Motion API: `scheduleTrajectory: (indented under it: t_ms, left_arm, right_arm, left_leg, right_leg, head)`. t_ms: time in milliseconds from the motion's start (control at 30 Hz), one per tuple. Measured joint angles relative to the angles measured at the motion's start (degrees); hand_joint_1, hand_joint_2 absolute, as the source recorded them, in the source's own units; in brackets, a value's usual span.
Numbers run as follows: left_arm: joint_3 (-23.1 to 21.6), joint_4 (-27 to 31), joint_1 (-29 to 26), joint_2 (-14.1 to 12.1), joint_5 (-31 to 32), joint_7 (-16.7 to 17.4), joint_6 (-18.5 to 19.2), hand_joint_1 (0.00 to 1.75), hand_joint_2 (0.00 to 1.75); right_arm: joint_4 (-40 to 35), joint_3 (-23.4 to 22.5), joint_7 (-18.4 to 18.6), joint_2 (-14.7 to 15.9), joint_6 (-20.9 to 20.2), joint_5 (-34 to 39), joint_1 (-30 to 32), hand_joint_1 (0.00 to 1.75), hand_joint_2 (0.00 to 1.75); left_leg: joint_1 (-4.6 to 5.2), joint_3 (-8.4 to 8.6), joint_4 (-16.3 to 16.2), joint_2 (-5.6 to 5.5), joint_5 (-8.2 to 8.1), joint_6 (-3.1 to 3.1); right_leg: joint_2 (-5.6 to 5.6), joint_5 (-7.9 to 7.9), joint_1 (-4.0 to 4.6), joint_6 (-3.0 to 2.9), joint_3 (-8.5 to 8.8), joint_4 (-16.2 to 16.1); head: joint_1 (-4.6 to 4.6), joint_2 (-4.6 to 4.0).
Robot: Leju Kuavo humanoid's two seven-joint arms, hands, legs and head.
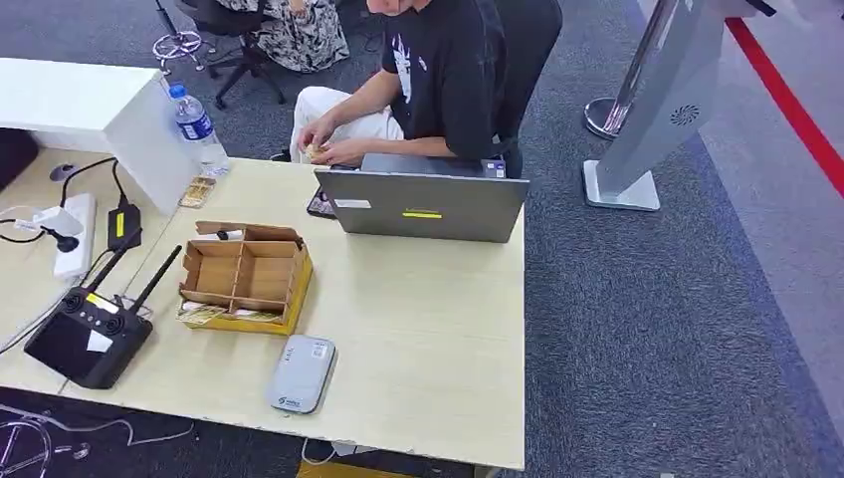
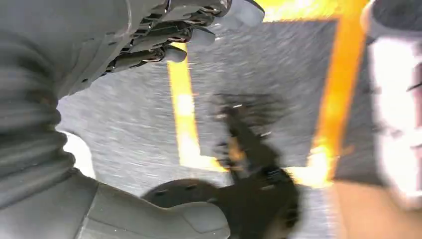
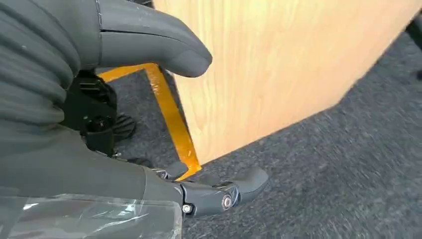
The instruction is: Pass the card to the sensor for recognition and then transmit it.
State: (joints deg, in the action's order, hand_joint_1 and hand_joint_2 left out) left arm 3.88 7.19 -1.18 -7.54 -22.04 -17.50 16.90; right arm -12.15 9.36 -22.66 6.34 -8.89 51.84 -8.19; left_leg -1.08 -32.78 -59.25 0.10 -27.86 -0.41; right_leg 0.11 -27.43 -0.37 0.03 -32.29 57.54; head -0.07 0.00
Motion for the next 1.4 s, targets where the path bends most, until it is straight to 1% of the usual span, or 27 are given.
scheduleTrajectory:
  t_ms: [100,267,433,500,600,767,900,1133,1333,1367,1400]
  left_arm:
    - [4.82,1.73,0.24,-0.75,-2.59,-2.48,0.13,0.0,1.75]
    - [14.29,5.76,1.13,-1.69,-3.07,-5.99,0.04,0.0,1.75]
    - [24.1,10.48,2.13,-2.15,-1.43,-8.84,0.11,0.0,1.75]
    - [27.84,12.35,2.49,-2.3,-0.8,-9.86,0.54,0.0,1.75]
    - [32.32,14.59,3.09,-2.43,0.1,-11.0,1.09,0.0,1.75]
    - [42.07,20.62,4.61,-2.32,2.29,-13.47,2.47,0.0,1.75]
    - [49.18,26.29,5.87,-1.58,3.62,-15.06,3.28,0.0,1.75]
    - [59.79,35.62,7.74,-0.2,5.41,-17.54,4.5,0.0,1.75]
    - [69.54,44.42,9.53,1.61,7.36,-19.64,5.79,0.0,1.75]
    - [70.96,46.03,9.71,1.92,8.09,-19.92,6.07,0.0,1.75]
    - [71.35,47.16,9.7,2.12,8.77,-20.11,6.27,0.0,1.75]
  right_arm:
    - [0.11,-0.42,-0.35,0.17,-0.66,0.83,0.0,0.0,1.75]
    - [0.24,-1.55,-1.27,0.31,-2.16,1.51,0.0,0.0,1.75]
    - [0.24,-2.73,-2.63,0.33,-3.5,1.51,0.02,0.0,1.75]
    - [0.24,-3.15,-3.17,0.33,-3.87,1.49,0.02,0.0,1.75]
    - [0.24,-3.78,-3.76,0.33,-4.51,1.14,0.07,0.0,1.75]
    - [0.15,-5.53,-4.81,0.33,-5.53,0.29,0.27,0.0,1.75]
    - [0.02,-7.06,-5.23,0.33,-6.01,-0.41,0.53,0.0,1.75]
    - [-0.33,-9.44,-6.14,0.31,-6.8,-1.92,1.07,0.0,1.75]
    - [-0.79,-12.13,-6.67,-0.02,-7.54,-3.52,1.63,0.0,1.75]
    - [-0.79,-12.65,-6.8,-0.04,-7.61,-3.74,1.67,0.0,1.75]
    - [-0.81,-12.9,-6.84,-0.04,-7.69,-4.1,1.73,0.0,1.75]
  left_leg:
    - [0.01,0.0,0.0,0.0,0.0,0.0]
    - [0.01,0.0,-0.01,0.0,0.01,0.0]
    - [0.0,0.0,0.0,0.0,0.04,-0.04]
    - [0.0,0.0,0.0,0.0,0.05,-0.04]
    - [0.0,0.0,0.0,0.0,0.05,-0.04]
    - [-0.02,-0.01,0.0,0.0,0.06,-0.03]
    - [-0.02,-0.01,0.0,0.01,0.06,-0.04]
    - [-0.02,-0.02,0.0,0.01,0.08,-0.07]
    - [-0.03,-0.03,0.0,0.01,0.08,-0.07]
    - [-0.03,-0.02,0.0,0.01,0.08,-0.07]
    - [-0.03,-0.02,0.0,0.01,0.08,-0.07]
  right_leg:
    - [0.0,0.0,-0.01,0.0,0.0,0.0]
    - [0.0,0.02,0.0,-0.01,0.0,0.0]
    - [0.0,0.04,0.0,-0.05,-0.01,0.0]
    - [0.0,0.04,0.0,-0.06,-0.01,0.01]
    - [0.01,0.05,0.0,-0.06,-0.01,0.01]
    - [0.0,0.05,0.0,-0.06,-0.01,0.01]
    - [0.0,0.08,0.0,-0.08,-0.01,0.01]
    - [0.0,0.09,0.0,-0.11,-0.02,0.01]
    - [0.0,0.09,0.0,-0.11,-0.02,0.01]
    - [0.0,0.09,0.0,-0.11,-0.03,0.01]
    - [0.0,0.09,0.0,-0.11,-0.03,0.01]
  head:
    - [-0.02,0.0]
    - [-0.02,0.0]
    - [-0.02,0.0]
    - [-0.04,0.0]
    - [-0.02,0.0]
    - [-0.02,0.0]
    - [-0.02,0.0]
    - [-0.04,0.0]
    - [-0.02,0.0]
    - [-0.02,0.0]
    - [-0.04,0.0]
